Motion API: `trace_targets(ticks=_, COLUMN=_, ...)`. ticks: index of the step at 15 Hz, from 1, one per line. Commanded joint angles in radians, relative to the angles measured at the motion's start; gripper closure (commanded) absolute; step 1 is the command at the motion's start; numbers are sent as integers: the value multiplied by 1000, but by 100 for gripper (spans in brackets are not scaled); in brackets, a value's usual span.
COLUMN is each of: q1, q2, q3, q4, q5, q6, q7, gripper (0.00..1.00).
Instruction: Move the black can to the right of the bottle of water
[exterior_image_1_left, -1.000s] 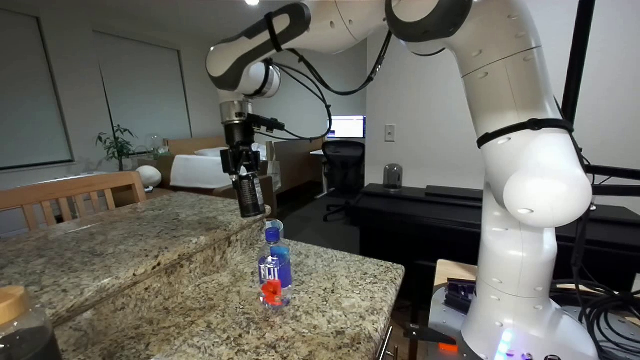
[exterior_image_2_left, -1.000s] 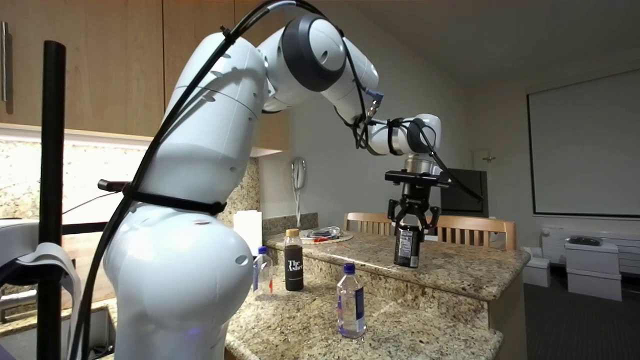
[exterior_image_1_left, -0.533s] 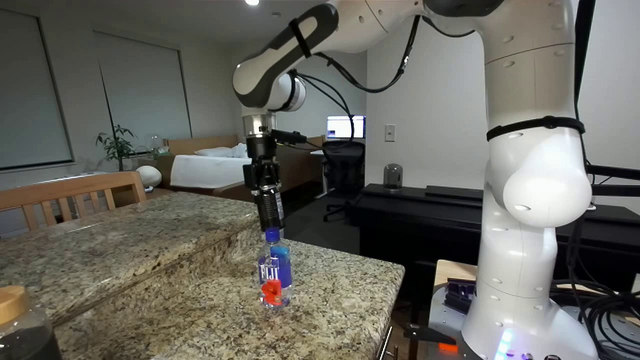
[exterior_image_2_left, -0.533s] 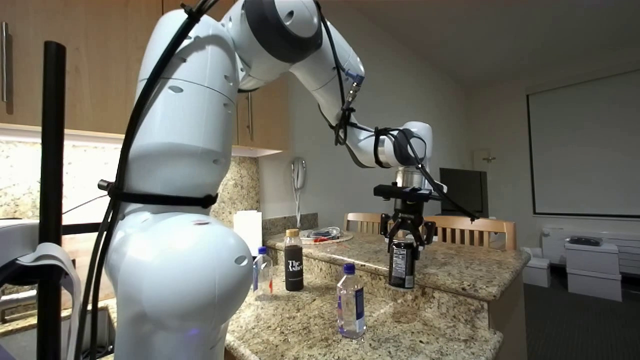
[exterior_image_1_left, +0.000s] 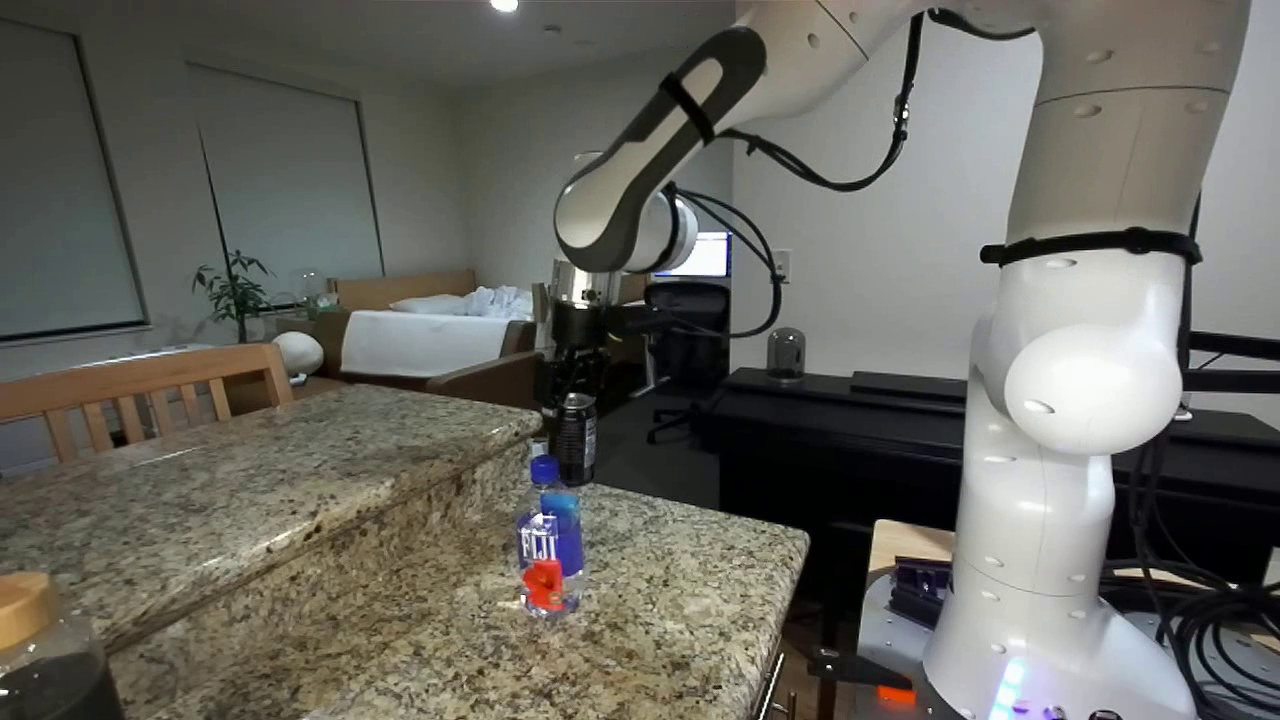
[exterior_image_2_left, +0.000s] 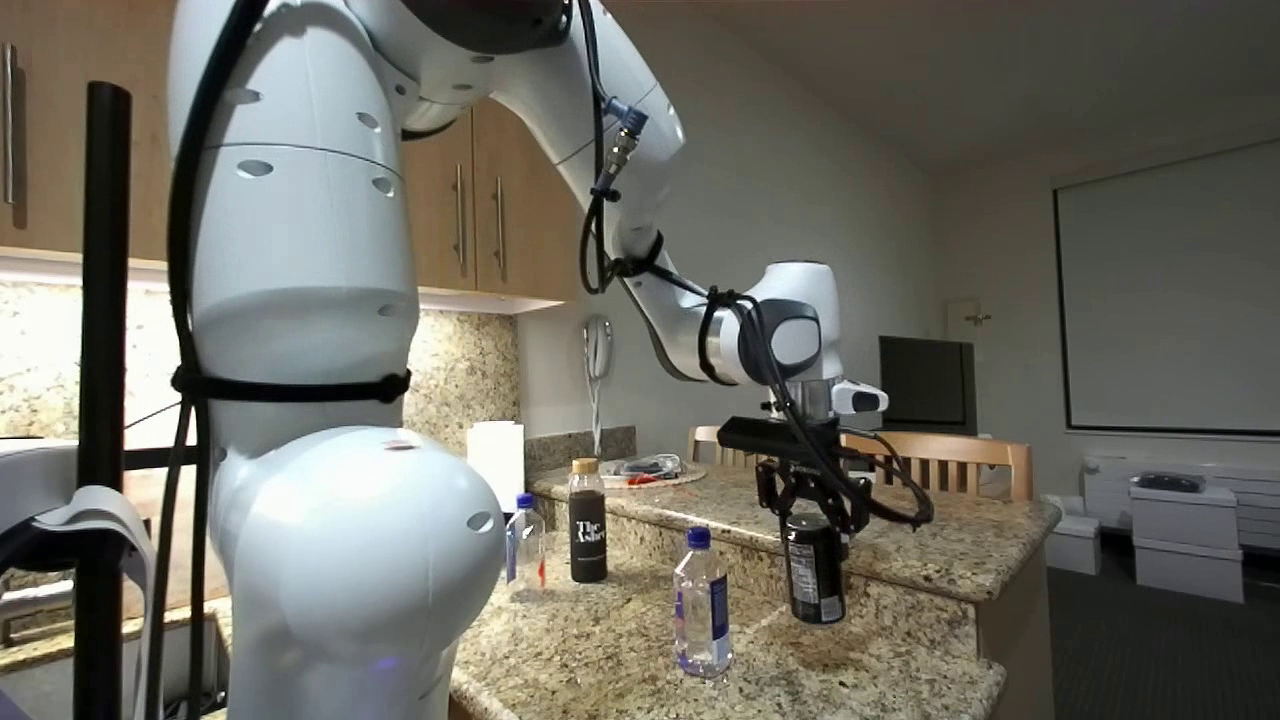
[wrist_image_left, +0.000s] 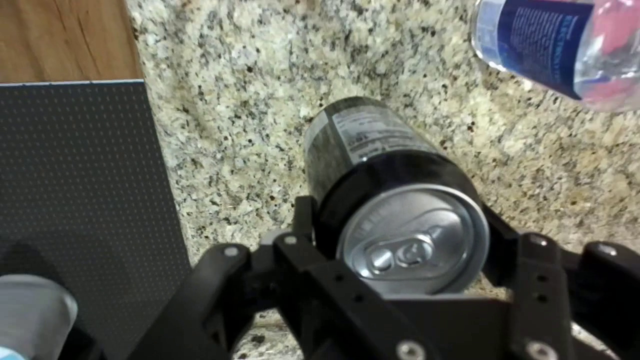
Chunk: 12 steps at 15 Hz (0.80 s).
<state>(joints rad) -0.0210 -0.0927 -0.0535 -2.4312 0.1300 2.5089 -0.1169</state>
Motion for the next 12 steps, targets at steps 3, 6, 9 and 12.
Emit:
trace_targets(ticks=3, q1=25, q2=113, q3=23, q4=-46, q5=102, q6=231, q7=14, gripper=52)
trace_targets(ticks=6, q1=21, q2=212, q3=51, q4=39, q5=230, q6=146, q7=-49, gripper=52)
trace_targets(ticks=9, q1=4, q2=291, q3=61, q4=135, q5=194, q6=93, q7=0, gripper=52)
trace_targets(ticks=12, q1=0, q2=255, q3=41, q4=143, q5=136, q6=29, q7=47, gripper=52)
